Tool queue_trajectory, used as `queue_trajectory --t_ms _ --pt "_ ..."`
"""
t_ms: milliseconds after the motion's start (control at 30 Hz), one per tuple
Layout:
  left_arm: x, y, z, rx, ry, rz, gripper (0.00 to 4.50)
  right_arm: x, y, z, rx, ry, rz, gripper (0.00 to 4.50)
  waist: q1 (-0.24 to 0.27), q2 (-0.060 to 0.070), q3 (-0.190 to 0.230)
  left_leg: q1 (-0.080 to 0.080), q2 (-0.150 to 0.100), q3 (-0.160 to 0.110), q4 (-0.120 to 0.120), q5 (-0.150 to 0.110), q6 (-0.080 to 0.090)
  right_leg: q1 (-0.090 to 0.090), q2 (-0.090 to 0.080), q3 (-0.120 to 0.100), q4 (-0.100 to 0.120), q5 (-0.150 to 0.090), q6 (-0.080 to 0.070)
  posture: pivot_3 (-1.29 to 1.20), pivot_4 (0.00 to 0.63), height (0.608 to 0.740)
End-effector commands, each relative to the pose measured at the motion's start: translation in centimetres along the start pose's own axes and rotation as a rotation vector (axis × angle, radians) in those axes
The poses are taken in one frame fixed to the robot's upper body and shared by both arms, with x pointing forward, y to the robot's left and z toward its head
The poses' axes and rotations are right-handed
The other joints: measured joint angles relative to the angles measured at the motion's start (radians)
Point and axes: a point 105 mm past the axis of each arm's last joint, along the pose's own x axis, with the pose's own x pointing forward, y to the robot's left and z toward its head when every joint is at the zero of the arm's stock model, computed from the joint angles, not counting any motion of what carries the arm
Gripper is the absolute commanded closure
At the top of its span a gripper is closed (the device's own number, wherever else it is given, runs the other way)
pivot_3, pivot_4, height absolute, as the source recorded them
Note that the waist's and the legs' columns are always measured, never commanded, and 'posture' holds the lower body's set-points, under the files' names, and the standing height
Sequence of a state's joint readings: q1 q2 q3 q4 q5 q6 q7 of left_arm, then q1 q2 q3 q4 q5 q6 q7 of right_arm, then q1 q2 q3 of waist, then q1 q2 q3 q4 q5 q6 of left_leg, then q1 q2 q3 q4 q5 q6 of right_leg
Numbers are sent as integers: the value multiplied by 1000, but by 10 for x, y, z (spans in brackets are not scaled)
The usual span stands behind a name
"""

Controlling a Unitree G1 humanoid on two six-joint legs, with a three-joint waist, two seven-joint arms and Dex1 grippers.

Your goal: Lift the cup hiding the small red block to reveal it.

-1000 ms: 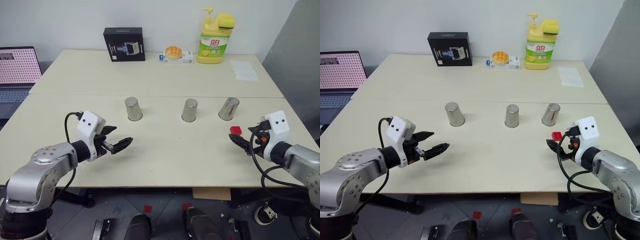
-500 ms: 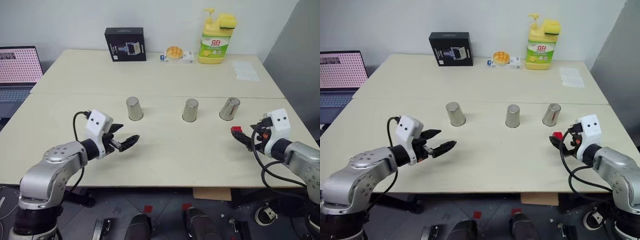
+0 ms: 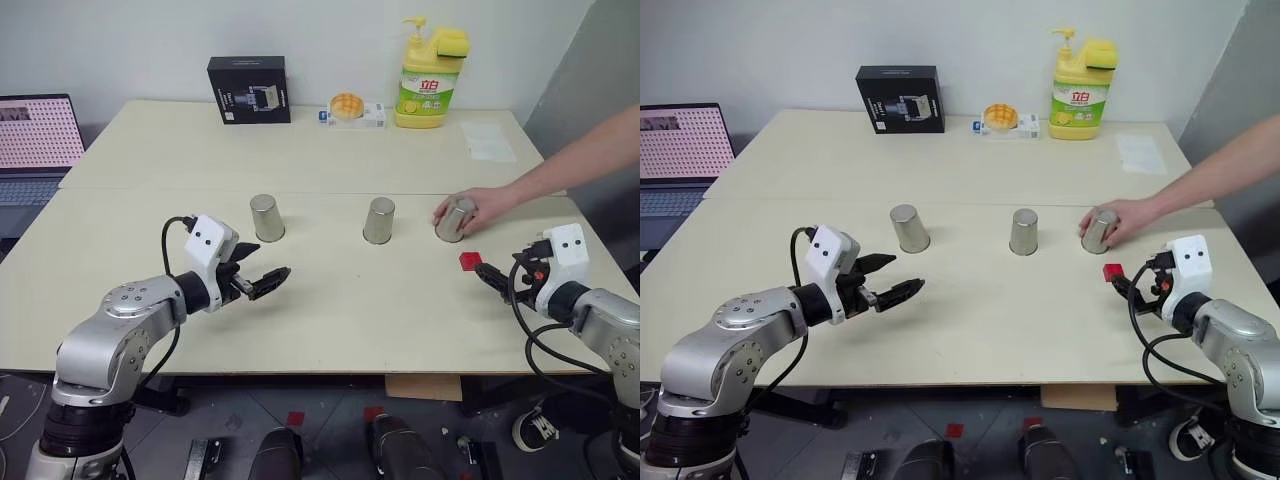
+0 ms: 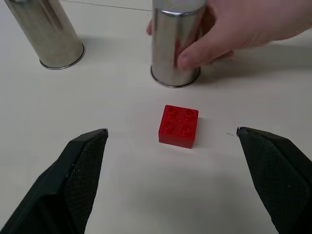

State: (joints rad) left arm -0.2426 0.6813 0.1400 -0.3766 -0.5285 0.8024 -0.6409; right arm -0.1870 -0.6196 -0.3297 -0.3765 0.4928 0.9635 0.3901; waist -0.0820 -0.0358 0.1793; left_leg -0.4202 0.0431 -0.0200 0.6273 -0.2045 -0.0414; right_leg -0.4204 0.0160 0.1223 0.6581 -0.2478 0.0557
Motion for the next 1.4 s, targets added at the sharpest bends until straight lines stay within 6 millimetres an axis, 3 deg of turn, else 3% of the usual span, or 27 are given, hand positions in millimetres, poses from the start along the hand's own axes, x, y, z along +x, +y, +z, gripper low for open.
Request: queue_trajectory --t_ms 33,700,1400 --pt "3 -10 5 50 -11 -40 0 -3 0 13 -36 -52 -3 7 0 0 0 0 0 0 0 0 0 0 0 0 0 0 0 0 150 740" --pt "8 -3 10 78 -11 -79 0 -16 1 14 -53 -60 -29 7 0 0 0 0 0 0 0 0 0 0 0 0 1 0 0 0 150 740" --pt "7 2 14 98 -11 -61 0 -15 10 10 -48 -51 15 7 0 0 0 1 0 0 0 0 0 0 0 0 1 0 0 0 150 740"
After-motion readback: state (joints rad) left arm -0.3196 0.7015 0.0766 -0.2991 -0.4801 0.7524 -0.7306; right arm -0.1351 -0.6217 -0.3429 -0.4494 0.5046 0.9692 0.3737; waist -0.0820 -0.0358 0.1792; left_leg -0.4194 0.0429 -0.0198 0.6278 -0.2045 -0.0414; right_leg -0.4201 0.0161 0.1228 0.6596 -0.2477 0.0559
